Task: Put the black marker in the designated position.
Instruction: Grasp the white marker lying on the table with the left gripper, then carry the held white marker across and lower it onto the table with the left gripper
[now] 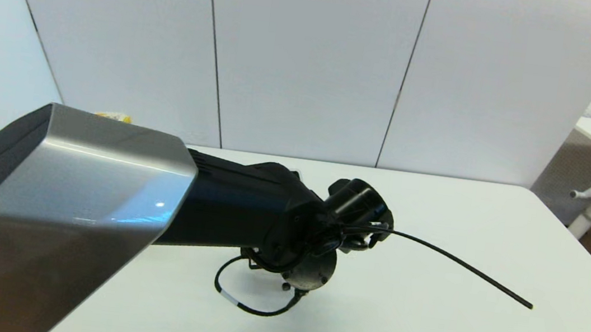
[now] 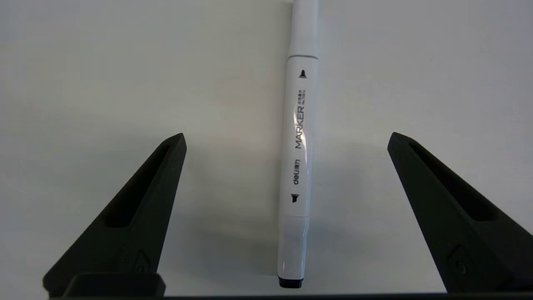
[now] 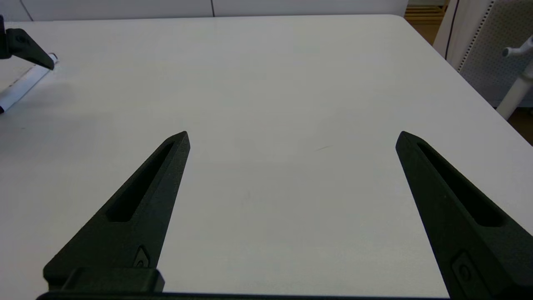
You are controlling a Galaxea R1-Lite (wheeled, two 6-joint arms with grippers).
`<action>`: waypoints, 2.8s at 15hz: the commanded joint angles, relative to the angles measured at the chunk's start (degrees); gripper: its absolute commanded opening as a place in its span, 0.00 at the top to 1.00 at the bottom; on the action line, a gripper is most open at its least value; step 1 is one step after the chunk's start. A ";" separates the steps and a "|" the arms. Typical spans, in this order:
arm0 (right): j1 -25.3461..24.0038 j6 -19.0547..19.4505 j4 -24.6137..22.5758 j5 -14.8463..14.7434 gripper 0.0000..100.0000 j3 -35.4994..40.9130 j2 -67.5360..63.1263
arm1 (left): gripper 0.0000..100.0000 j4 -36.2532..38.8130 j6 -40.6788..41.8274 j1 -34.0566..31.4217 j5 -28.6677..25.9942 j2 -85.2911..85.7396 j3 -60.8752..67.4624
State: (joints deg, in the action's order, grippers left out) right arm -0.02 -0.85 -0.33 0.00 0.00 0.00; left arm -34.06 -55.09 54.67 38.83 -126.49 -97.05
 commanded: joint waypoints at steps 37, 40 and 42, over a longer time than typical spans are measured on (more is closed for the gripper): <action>0.02 -0.03 -0.02 0.00 0.00 0.00 0.00 | 1.00 28.17 70.56 -62.23 -6.92 50.82 5.29; 0.02 -0.03 -0.02 0.00 0.00 0.00 0.00 | 1.00 21.49 70.38 -64.96 -7.63 51.87 12.15; 0.02 -0.03 -0.02 0.00 0.00 0.00 0.00 | 1.00 20.35 70.56 -65.05 -13.34 50.11 16.54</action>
State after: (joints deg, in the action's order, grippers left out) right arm -0.02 -0.88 -0.30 0.00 0.00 0.00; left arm -12.46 15.26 -9.67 30.12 -75.89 -85.44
